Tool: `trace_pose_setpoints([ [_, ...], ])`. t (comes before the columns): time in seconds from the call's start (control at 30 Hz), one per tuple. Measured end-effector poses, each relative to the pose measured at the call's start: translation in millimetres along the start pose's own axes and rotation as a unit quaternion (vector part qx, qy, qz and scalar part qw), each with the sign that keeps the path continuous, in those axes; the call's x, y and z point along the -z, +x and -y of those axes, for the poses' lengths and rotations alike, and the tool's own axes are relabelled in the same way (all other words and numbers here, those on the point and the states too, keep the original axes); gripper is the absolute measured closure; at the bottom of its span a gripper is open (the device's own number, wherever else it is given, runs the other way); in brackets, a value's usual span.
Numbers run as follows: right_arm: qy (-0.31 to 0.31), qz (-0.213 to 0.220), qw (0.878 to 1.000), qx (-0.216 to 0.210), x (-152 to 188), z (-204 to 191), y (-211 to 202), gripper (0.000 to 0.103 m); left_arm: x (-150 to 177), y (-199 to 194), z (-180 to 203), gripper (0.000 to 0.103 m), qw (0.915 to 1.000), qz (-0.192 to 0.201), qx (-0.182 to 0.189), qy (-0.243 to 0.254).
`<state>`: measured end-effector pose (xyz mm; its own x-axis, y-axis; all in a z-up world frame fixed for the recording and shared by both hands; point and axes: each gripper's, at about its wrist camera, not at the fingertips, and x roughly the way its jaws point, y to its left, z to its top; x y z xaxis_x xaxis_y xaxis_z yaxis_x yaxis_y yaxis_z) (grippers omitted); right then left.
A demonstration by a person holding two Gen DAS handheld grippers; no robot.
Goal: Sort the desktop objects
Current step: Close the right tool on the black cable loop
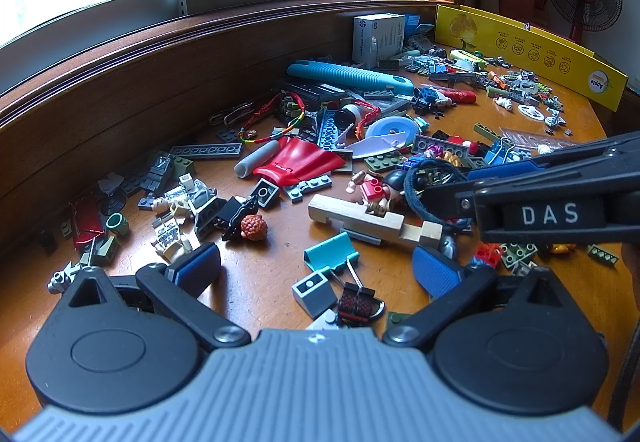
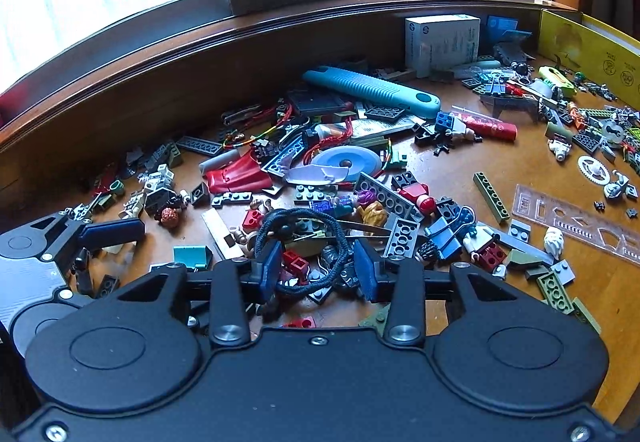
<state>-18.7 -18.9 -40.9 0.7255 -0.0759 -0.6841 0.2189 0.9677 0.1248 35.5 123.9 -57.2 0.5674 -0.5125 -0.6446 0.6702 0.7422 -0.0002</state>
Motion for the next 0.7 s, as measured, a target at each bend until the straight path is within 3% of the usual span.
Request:
trace_pose_setpoints([
  [0.7, -0.023, 0.016, 0.999, -0.023, 11.5, 0.1, -10.6, 0.065, 0.0, 0.3, 0.0, 0.001, 1.0000, 0.000, 0.000, 0.000],
])
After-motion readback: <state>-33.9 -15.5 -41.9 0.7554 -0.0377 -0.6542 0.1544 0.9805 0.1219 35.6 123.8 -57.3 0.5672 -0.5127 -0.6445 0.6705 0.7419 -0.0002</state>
